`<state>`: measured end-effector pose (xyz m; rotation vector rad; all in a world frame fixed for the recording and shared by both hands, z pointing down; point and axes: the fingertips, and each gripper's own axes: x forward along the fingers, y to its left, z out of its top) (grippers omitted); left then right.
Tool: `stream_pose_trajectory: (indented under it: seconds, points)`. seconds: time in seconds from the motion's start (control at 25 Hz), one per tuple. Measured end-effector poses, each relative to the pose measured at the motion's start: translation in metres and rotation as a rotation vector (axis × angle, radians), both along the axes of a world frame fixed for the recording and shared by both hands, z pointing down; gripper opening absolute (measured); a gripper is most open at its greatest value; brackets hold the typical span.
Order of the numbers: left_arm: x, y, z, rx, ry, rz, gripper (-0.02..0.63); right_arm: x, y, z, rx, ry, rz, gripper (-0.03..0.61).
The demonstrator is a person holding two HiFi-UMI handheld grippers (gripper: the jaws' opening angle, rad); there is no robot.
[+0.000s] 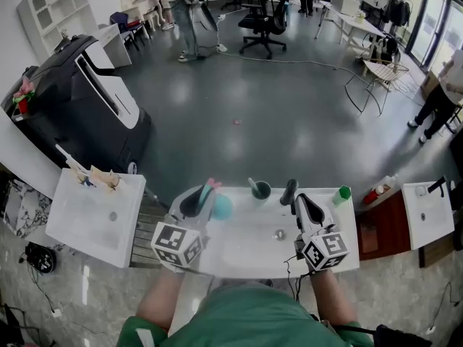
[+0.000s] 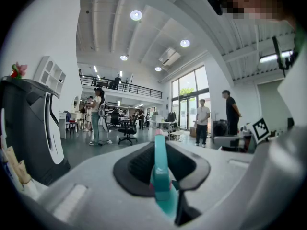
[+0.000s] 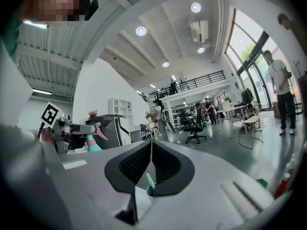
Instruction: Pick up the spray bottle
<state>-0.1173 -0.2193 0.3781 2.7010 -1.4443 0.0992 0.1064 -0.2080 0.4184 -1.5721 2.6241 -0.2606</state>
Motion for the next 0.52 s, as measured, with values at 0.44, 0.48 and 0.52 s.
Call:
stream_pose_trajectory:
  seconds: [0.44,0.48,0.52]
  points:
    - [-0.0024,-0.0006,-0.0016,0.002,-0.003,0.005,0.063,-0.0028,0.0004,-0.0011,-0.002,0.006,-0.001,0.011]
    - [-0.0029,-0.0008,-0.0025,0.002,-0.003,0.006,0.063,-0.0035,0.0003,-0.0020,-0.002,0.007,-0.002,0.011]
    - [-0.0034,-0.0010,-0.0034,0.003,-0.004,0.006,0.063,-0.0042,0.0003,-0.0029,-0.001,0.008,-0.002,0.011]
